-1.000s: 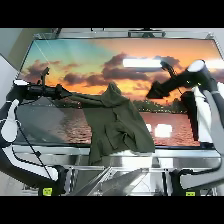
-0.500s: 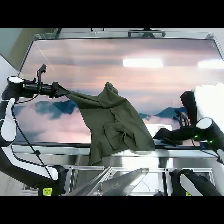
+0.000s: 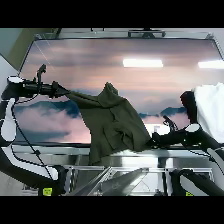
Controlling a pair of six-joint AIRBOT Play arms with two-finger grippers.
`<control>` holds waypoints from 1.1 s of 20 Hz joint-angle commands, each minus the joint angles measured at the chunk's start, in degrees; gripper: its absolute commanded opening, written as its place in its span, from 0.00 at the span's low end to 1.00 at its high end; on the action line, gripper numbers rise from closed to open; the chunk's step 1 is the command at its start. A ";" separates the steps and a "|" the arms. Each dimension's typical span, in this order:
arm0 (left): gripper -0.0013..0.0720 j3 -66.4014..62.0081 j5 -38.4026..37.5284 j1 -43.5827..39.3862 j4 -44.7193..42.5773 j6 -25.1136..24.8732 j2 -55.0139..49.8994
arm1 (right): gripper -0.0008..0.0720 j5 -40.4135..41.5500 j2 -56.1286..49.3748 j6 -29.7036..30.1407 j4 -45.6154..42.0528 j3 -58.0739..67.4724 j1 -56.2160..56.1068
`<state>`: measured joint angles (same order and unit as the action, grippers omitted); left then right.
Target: Fold the shirts.
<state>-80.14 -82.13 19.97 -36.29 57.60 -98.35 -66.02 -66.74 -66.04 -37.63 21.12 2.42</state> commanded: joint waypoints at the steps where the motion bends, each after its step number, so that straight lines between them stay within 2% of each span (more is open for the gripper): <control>1: 0.03 -0.09 0.74 0.09 -0.24 -0.04 -0.04 | 0.04 1.79 -4.85 6.60 8.00 0.04 -2.23; 5: 0.03 -0.07 0.31 2.23 -0.33 1.11 -0.04 | 0.03 3.13 -6.80 6.88 7.69 9.66 1.20; 9: 0.03 1.97 -4.00 6.80 -0.17 3.65 1.01 | 0.03 1.64 -14.21 4.46 6.51 32.94 5.75; 14: 0.03 23.02 0.76 6.25 -0.22 2.75 12.15 | 0.03 -0.48 -32.20 0.59 6.16 60.26 2.16; 18: 0.03 39.58 10.43 4.57 -0.17 4.13 22.69 | 0.04 -0.85 -43.15 -2.84 6.19 73.22 -0.35; 19: 0.03 42.36 12.20 4.59 -0.17 4.11 24.65 | 0.11 -1.05 -44.19 -3.23 6.40 74.07 -0.50; 20: 0.03 44.48 13.90 4.59 -0.11 4.11 26.38 | 0.27 -1.05 -44.54 -3.21 6.36 74.10 -0.42; 21: 0.03 45.94 15.85 4.59 -0.11 4.07 27.89 | 0.35 -1.62 -44.52 -3.19 6.38 74.10 -0.09; 22: 0.03 46.53 17.03 4.59 -0.07 3.96 28.96 | 0.37 -2.97 -44.30 -3.21 6.40 74.10 0.57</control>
<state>-39.27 -71.05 24.75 -36.42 61.47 -73.97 -67.22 -108.84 -68.10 -31.40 92.40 2.63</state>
